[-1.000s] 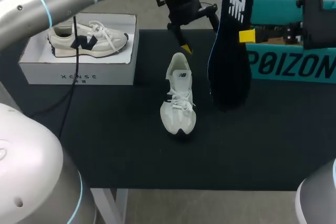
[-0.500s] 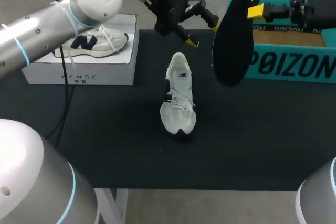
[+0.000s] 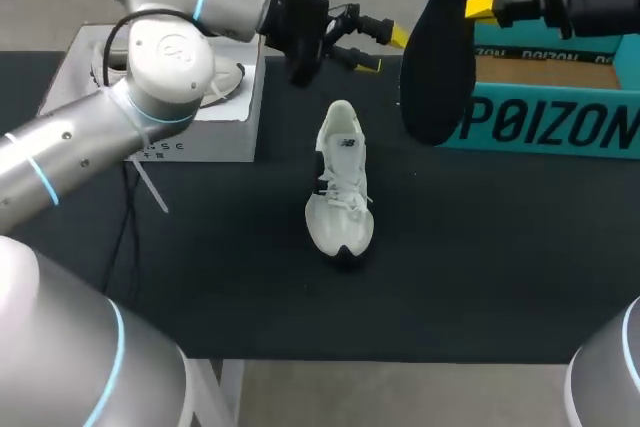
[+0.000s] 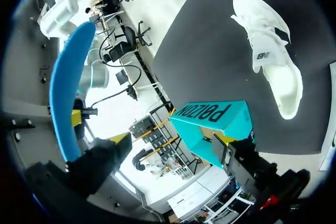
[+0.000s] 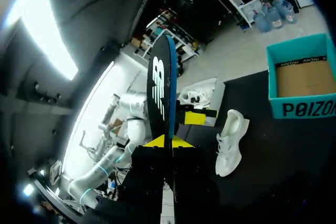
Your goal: Take the shoe out of the shoebox, open the shoe tongue, remove and reinsert the insole, then place the shoe into the shoebox
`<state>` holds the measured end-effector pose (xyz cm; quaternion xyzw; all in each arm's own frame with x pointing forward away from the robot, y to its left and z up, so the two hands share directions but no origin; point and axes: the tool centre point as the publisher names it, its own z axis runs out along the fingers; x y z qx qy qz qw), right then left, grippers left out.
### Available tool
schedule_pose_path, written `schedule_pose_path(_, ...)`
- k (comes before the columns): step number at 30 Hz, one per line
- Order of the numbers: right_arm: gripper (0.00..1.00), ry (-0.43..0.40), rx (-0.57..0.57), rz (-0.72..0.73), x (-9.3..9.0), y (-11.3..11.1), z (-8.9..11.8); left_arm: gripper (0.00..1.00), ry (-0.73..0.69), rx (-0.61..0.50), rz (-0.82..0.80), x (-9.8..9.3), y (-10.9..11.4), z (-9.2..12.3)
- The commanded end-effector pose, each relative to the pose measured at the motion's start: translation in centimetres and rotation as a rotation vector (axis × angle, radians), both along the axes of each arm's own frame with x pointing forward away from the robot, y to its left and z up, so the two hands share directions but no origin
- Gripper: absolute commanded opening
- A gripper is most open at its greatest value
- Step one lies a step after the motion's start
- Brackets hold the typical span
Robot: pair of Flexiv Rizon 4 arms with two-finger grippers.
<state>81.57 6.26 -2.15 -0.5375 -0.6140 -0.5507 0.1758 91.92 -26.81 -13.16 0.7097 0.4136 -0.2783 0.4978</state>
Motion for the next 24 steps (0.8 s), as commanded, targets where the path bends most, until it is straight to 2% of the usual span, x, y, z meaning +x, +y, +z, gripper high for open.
schedule_pose_path(1, 0.00, 0.041, 0.031, -0.015, 0.9, -1.4, -1.6, 1.00, -0.007, -0.270, -0.042, -0.1, -0.2, 0.4)
schedule_pose_path(5, 0.00, 0.042, 0.021, -0.009, 2.2, -2.1, -1.7, 1.00, -0.001, -0.333, -0.083, -0.3, -0.6, 1.5)
schedule_pose_path(7, 0.00, 0.037, 0.010, 0.003, 2.5, -2.2, -1.7, 1.00, 0.018, -0.329, -0.088, -0.4, -0.8, 2.0)
schedule_pose_path(8, 0.00, 0.036, 0.011, 0.006, 2.6, -2.2, -1.7, 1.00, 0.038, -0.275, -0.064, -0.5, -0.9, 2.3)
schedule_pose_path(11, 0.00, 0.035, 0.013, 0.015, 3.0, -2.0, -1.8, 1.00, 0.038, -0.275, -0.064, -0.5, -0.9, 2.3)
schedule_pose_path(16, 0.00, 0.026, 0.011, 0.047, 3.1, -1.1, -2.3, 1.00, 0.038, -0.275, -0.064, -0.5, -0.9, 2.3)
schedule_pose_path(20, 0.00, -0.003, -0.058, 0.041, 4.1, 0.2, -3.6, 1.00, 0.038, -0.275, -0.064, -0.5, -0.9, 2.3)
schedule_pose_path(22, 0.00, 0.019, -0.040, 0.027, 4.8, 0.2, -4.3, 1.00, 0.038, -0.275, -0.064, -0.5, -0.9, 2.3)
schedule_pose_path(24, 0.00, 0.025, -0.053, 0.022, 5.4, -0.1, -4.8, 1.00, 0.129, -0.410, -0.093, -0.6, -1.3, 2.9)
